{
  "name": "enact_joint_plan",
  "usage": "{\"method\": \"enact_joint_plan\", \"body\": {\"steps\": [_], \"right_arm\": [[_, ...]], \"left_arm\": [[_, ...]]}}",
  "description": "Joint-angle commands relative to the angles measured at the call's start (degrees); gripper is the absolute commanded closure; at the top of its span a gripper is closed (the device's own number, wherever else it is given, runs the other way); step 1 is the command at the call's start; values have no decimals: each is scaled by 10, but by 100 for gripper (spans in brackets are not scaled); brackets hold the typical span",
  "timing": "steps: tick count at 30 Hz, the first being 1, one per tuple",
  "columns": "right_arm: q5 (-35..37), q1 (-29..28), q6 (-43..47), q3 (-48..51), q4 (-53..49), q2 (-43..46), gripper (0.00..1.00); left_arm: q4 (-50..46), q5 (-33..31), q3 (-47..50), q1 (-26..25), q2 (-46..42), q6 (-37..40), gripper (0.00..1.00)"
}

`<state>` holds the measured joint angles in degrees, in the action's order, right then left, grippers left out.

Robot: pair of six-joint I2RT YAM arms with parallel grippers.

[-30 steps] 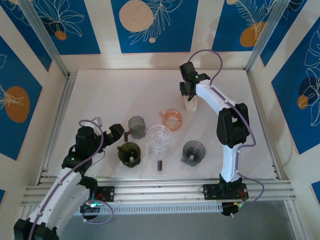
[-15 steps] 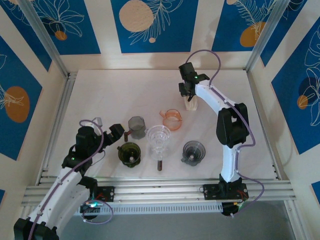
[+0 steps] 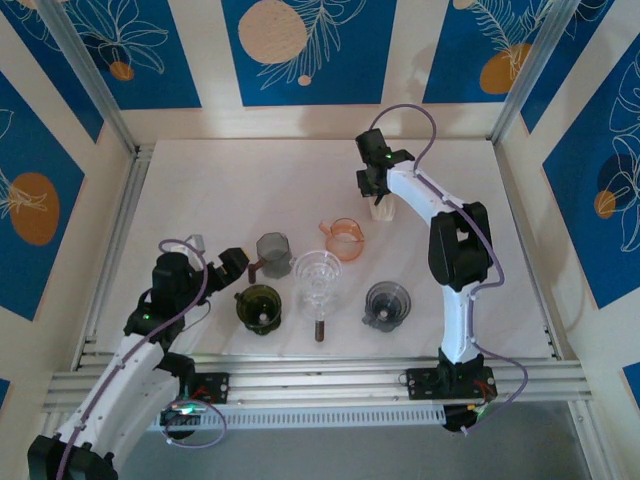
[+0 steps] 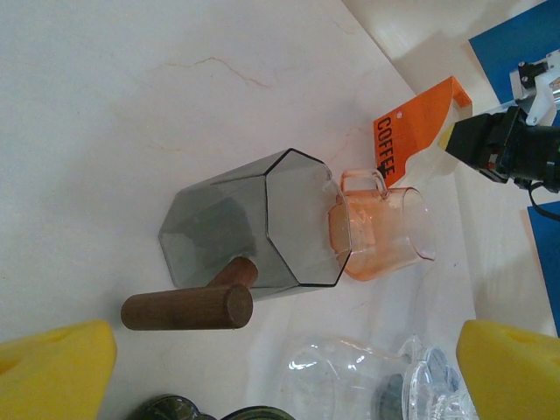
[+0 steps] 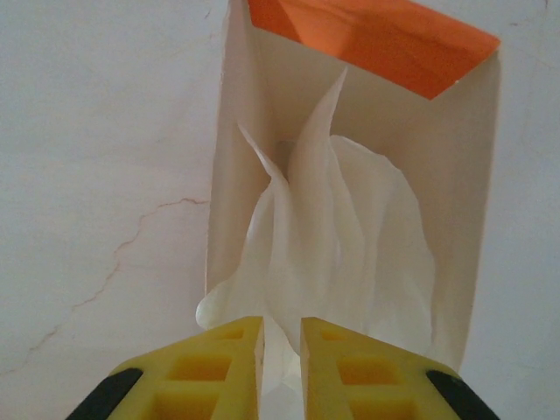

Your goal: Place the coffee filter in the dripper

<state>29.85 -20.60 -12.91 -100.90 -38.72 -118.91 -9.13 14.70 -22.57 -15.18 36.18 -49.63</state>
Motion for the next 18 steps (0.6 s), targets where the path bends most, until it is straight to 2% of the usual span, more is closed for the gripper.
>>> {"method": "enact_joint_plan", "body": {"steps": [1, 5, 11, 18], "right_arm": [[9, 2, 6, -20, -12, -14, 80], [23, 1, 8, -21, -9, -18, 83], [33, -1, 9, -14, 4, -5, 100], [17, -6, -1, 17, 20, 50, 100]], "left_arm": [[3, -5, 2, -4, -2, -2, 0], [1, -6, 3, -4, -3, -1, 0], [1, -5, 2, -4, -3, -1, 0], [4, -4, 8, -4, -4, -3, 0]]}}
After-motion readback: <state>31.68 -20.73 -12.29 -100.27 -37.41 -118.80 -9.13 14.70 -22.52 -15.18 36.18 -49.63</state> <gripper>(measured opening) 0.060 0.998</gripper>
